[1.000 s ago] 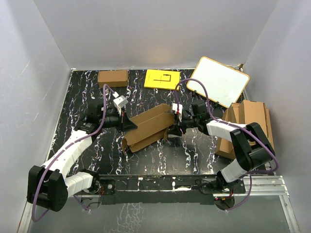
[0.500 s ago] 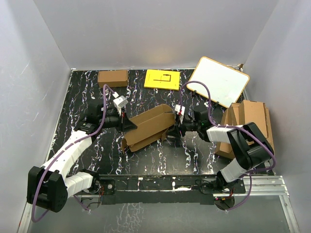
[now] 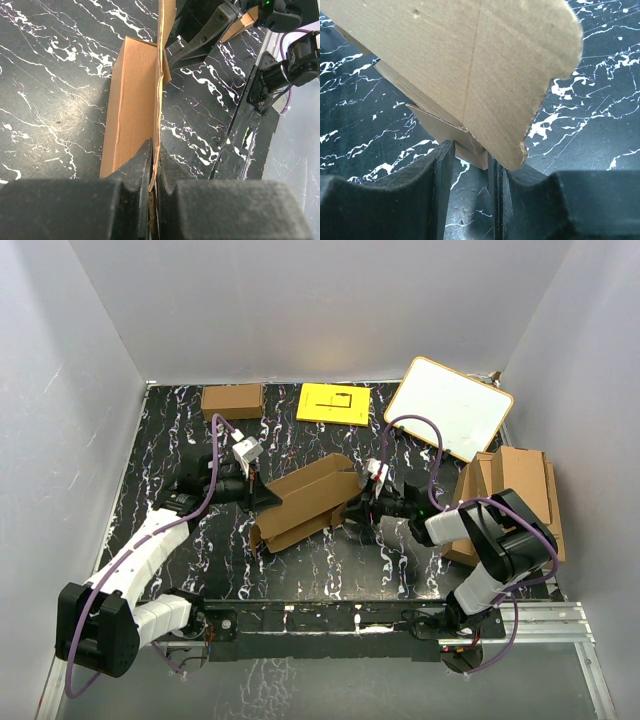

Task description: Fold the paper box

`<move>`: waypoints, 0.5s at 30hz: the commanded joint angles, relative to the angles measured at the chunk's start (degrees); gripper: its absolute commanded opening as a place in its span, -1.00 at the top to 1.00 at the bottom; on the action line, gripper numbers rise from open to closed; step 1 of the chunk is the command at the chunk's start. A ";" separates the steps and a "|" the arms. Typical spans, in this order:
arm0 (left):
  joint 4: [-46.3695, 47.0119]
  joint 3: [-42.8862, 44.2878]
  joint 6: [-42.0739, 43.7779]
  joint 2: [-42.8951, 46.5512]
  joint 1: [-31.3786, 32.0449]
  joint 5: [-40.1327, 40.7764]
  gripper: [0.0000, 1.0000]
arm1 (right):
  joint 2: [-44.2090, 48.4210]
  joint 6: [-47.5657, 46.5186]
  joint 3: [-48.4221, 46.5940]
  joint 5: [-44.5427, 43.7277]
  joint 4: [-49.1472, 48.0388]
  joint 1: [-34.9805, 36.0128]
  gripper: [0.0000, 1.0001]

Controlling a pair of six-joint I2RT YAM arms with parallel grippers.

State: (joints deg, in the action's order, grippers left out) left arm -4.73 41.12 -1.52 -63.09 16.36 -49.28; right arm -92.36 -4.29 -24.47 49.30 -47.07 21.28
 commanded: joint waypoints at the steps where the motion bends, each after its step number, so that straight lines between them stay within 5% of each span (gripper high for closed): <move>1: 0.24 -0.46 0.16 1.23 0.25 -0.64 1.00 | -0.51 1.04 1.02 -0.30 -13.01 0.61 0.25; 15: 1.67 -0.72 -1.17 0.75 0.26 -1.93 1.00 | -3.65 2.80 0.38 -0.19 -17.13 1.57 0.46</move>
State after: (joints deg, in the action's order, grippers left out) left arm -4.12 41.10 -2.33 -63.09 16.36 -49.39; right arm -95.31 -1.43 -23.55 47.92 -55.51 22.04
